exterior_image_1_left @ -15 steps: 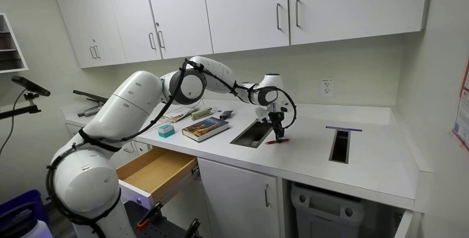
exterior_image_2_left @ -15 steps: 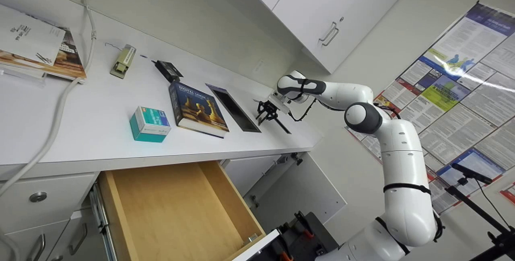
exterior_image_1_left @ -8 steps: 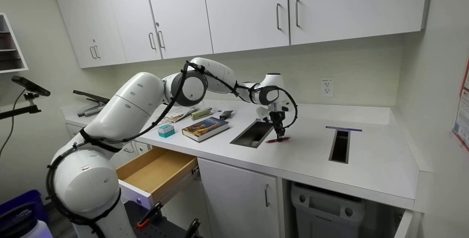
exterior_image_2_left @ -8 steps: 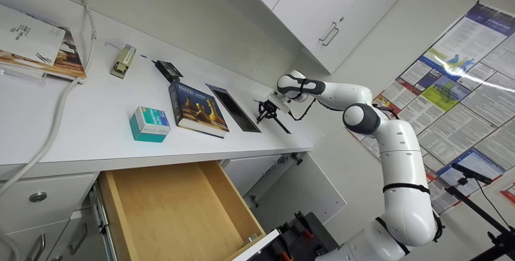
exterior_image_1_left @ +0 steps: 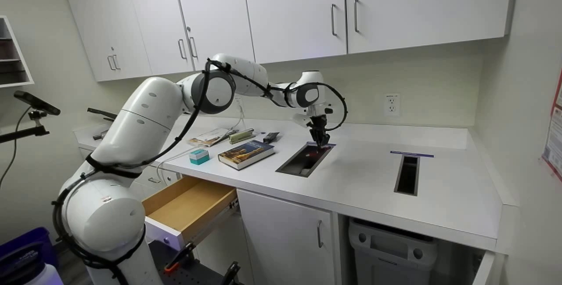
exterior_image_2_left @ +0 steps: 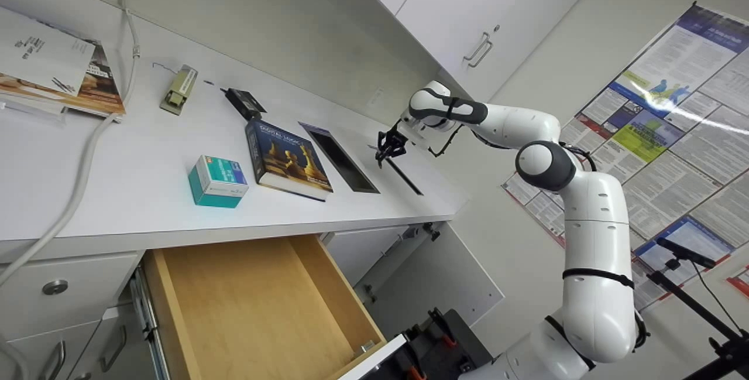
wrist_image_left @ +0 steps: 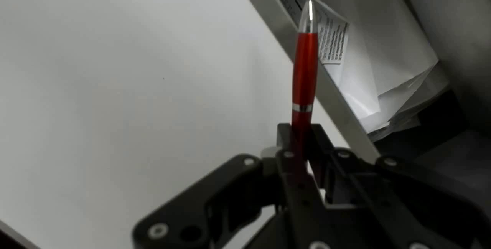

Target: Put the pen in the open kitchen drawer

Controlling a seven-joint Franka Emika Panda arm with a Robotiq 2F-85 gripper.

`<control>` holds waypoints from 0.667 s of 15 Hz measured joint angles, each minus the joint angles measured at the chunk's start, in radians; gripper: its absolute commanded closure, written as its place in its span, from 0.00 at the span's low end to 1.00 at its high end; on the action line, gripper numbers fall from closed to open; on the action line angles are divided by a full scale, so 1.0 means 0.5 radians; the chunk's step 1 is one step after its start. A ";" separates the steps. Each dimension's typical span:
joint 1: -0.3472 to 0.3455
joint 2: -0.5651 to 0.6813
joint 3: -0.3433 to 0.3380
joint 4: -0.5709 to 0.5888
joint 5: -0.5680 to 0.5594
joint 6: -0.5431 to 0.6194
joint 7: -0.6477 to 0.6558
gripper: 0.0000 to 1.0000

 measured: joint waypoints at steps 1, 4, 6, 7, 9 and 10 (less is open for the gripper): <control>0.035 -0.055 0.014 -0.042 -0.037 -0.038 -0.054 0.96; 0.148 -0.195 0.080 -0.198 -0.135 -0.089 -0.188 0.96; 0.240 -0.272 0.137 -0.339 -0.201 -0.089 -0.245 0.96; 0.289 -0.309 0.168 -0.418 -0.237 -0.088 -0.272 0.96; 0.382 -0.378 0.232 -0.580 -0.296 -0.086 -0.322 0.96; 0.420 -0.414 0.263 -0.661 -0.327 -0.086 -0.354 0.86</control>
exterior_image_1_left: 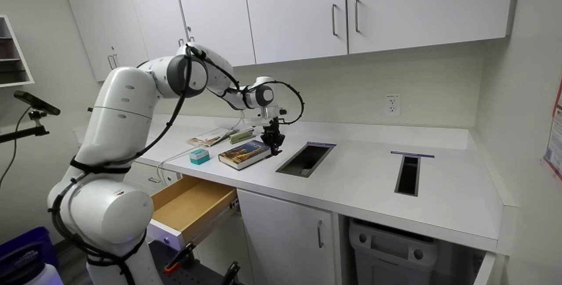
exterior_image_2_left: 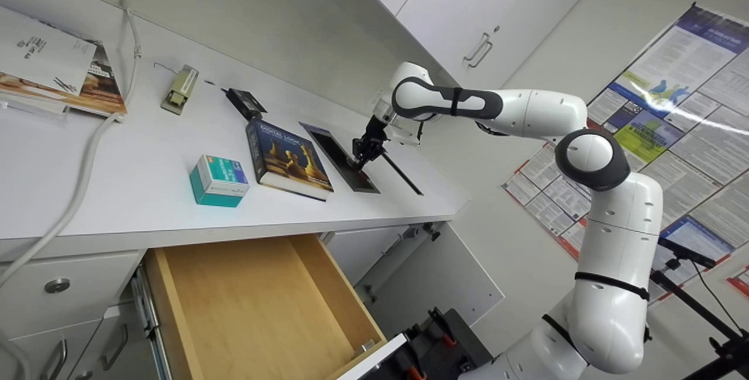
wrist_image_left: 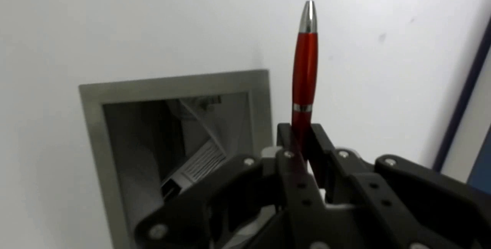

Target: Put the pen in the open kitchen drawer

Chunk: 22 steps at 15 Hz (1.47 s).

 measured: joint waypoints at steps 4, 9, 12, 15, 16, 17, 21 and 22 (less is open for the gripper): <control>0.070 -0.126 0.049 -0.215 -0.065 0.000 -0.085 0.86; 0.051 -0.149 0.047 -0.240 -0.065 0.014 -0.121 0.96; 0.057 -0.153 0.098 -0.239 -0.065 0.225 -0.260 0.96; 0.092 -0.212 0.207 -0.241 -0.065 0.344 -0.408 0.96; 0.107 -0.241 0.253 -0.241 -0.063 0.349 -0.460 0.96; 0.124 -0.270 0.302 -0.242 -0.055 0.350 -0.517 0.96; 0.207 -0.324 0.508 -0.257 0.030 0.349 -0.744 0.96; 0.230 -0.324 0.556 -0.271 0.061 0.349 -0.803 0.96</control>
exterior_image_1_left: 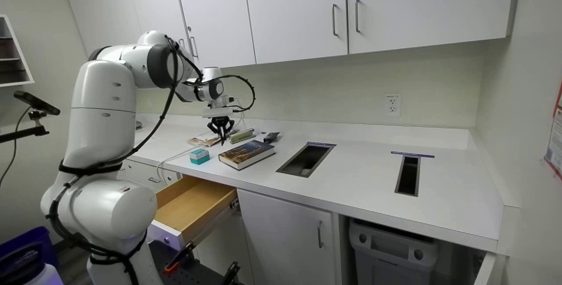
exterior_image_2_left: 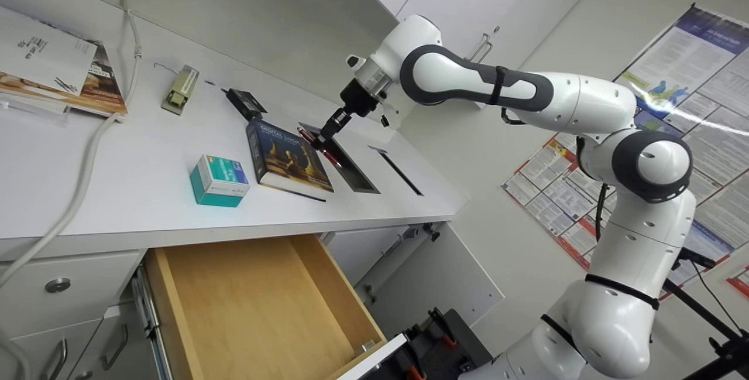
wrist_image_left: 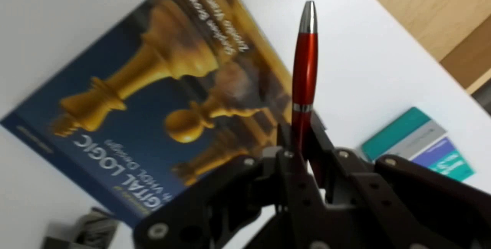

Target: Put the pen in the open kitchen drawer

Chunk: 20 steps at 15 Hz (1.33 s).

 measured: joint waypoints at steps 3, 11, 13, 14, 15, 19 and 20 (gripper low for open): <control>0.046 0.001 0.133 -0.104 0.120 0.005 -0.230 0.96; 0.025 -0.004 0.269 -0.325 0.282 0.002 -0.806 0.96; 0.023 -0.005 0.267 -0.324 0.282 0.001 -0.807 0.96; 0.030 0.000 0.268 -0.326 0.279 0.001 -0.814 0.96; 0.043 0.007 0.275 -0.336 0.279 0.000 -0.854 0.96; 0.128 0.029 0.364 -0.506 0.282 0.010 -1.004 0.96; 0.162 0.039 0.368 -0.565 0.278 0.039 -1.004 0.96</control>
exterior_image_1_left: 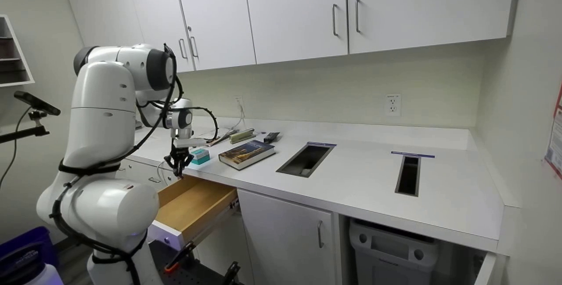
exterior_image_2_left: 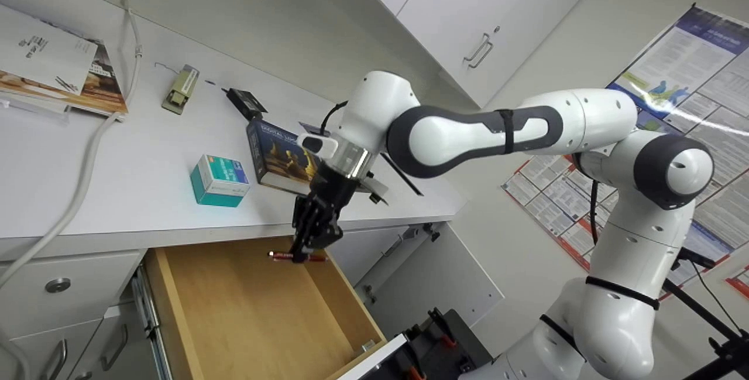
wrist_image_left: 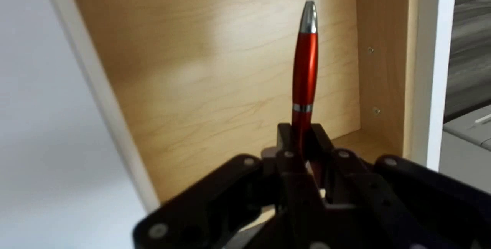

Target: Put the pen in the open kitchen drawer

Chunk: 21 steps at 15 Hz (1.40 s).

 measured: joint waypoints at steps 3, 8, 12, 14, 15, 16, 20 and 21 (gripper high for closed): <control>0.091 0.057 -0.017 -0.186 -0.084 0.272 0.066 0.96; 0.209 0.217 -0.161 -0.421 -0.489 0.932 0.401 0.96; 0.251 0.361 -0.281 -0.420 -0.739 1.150 0.592 0.96; 0.251 0.427 -0.306 -0.379 -0.788 1.152 0.611 0.61; 0.250 0.457 -0.310 -0.353 -0.795 1.152 0.611 0.60; 0.249 0.484 -0.308 -0.328 -0.796 1.152 0.611 0.53; 0.241 0.504 -0.239 -0.279 -0.802 1.151 0.595 0.23; 0.241 0.488 -0.212 -0.284 -0.806 1.150 0.595 0.16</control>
